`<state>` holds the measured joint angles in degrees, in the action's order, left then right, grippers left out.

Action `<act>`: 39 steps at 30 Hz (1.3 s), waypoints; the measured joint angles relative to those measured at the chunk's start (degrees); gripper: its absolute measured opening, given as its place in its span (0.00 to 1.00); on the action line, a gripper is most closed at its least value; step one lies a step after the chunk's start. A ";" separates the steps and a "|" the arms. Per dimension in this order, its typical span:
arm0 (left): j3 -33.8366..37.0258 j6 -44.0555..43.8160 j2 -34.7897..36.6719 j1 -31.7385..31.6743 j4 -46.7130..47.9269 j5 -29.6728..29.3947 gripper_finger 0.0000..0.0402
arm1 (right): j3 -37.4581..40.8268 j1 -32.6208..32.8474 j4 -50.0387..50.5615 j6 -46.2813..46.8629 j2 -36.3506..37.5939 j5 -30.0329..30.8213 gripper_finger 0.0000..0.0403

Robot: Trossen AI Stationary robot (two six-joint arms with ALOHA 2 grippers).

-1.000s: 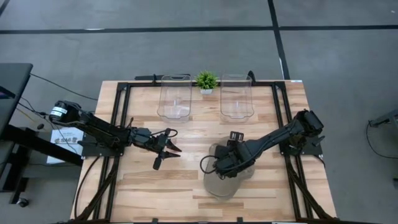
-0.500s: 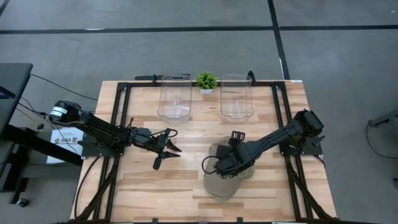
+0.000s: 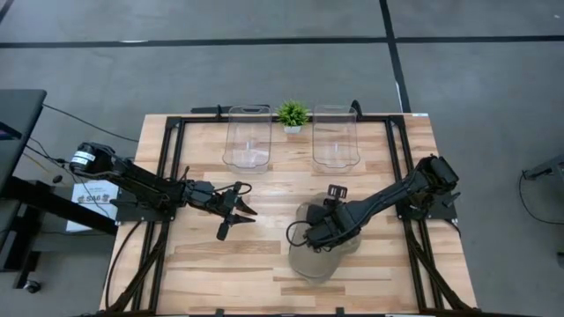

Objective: Pick & Place hat
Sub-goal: Put the top brown cap into the right transparent bin

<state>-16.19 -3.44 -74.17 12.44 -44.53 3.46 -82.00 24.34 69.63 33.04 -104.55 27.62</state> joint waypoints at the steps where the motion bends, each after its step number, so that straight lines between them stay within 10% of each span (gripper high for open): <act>1: 0.00 0.00 0.00 0.00 -0.01 0.00 0.24 | 0.00 0.00 0.00 0.00 0.00 -0.01 0.16; 5: 0.00 0.00 0.00 0.01 0.00 0.00 0.24 | 0.00 0.00 -0.05 0.00 0.00 -0.56 0.04; 39: 0.01 0.00 -0.02 -0.01 0.64 -0.01 0.24 | -17.91 -1.46 7.13 -6.00 0.32 -18.70 0.03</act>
<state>-16.17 -3.44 -74.19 12.43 -43.90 3.45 -99.91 22.88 76.75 27.04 -104.23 8.92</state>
